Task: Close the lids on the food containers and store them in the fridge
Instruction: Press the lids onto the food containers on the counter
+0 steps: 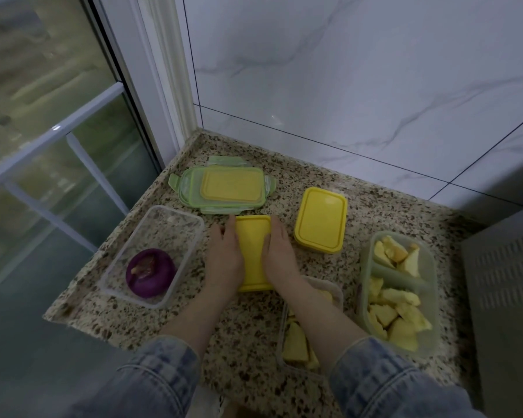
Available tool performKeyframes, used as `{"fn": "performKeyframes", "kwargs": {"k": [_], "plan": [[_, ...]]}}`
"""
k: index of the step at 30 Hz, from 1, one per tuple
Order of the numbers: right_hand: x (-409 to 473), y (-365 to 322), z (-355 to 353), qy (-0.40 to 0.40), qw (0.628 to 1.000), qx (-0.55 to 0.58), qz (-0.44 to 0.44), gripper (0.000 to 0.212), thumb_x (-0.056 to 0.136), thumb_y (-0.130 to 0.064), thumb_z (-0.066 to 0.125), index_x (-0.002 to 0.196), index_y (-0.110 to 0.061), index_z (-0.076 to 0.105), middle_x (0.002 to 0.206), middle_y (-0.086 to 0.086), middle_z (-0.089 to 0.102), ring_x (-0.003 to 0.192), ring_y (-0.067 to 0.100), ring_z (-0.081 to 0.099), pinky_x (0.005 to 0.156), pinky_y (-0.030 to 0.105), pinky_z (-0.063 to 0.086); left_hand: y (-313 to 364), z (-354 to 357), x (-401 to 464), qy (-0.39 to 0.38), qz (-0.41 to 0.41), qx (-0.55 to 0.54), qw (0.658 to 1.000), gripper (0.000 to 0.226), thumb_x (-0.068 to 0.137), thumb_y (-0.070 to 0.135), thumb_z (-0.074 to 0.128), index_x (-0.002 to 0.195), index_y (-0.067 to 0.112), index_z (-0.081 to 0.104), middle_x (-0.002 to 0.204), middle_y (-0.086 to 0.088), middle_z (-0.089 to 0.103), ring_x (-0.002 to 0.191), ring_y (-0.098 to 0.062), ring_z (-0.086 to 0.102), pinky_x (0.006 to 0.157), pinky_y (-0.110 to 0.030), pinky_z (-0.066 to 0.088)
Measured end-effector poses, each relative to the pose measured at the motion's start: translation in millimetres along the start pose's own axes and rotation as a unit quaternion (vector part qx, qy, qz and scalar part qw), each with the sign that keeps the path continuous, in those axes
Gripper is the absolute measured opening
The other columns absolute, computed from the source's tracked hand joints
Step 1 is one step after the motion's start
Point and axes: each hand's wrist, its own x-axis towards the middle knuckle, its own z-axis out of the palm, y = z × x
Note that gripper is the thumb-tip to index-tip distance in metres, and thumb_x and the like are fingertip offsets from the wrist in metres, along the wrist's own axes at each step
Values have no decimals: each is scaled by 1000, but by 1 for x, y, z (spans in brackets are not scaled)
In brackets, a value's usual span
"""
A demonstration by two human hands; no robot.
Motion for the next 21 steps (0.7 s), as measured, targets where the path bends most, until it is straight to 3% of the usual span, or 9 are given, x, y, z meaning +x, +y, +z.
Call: {"fn": "performKeyframes", "kwargs": {"k": [3,11,21], "plan": [[2,1,5,6,999,-44,1,58,103,-33,23,153,-16,-3,161,2,3,146,22,16,109,35,33,0,1,-1,15,10,9,1000,48,103,25,26,149,15,25,135,-17,37,104,-33,52,80,-40,49],[8,12,6,-3,999,-38,7,55,102,-37,21,152,-29,-2,160,-3,8,146,22,15,112,49,28,-3,2,-4,42,20,-52,998,47,102,30,27,148,20,29,118,-10,44,87,-22,50,69,-37,48],[9,11,5,2,998,-55,0,55,102,-37,23,152,-28,2,159,1,13,144,25,19,111,49,25,1,-1,-4,42,14,-14,999,48,102,30,27,149,18,26,122,-11,44,91,-25,53,70,-38,49]]}}
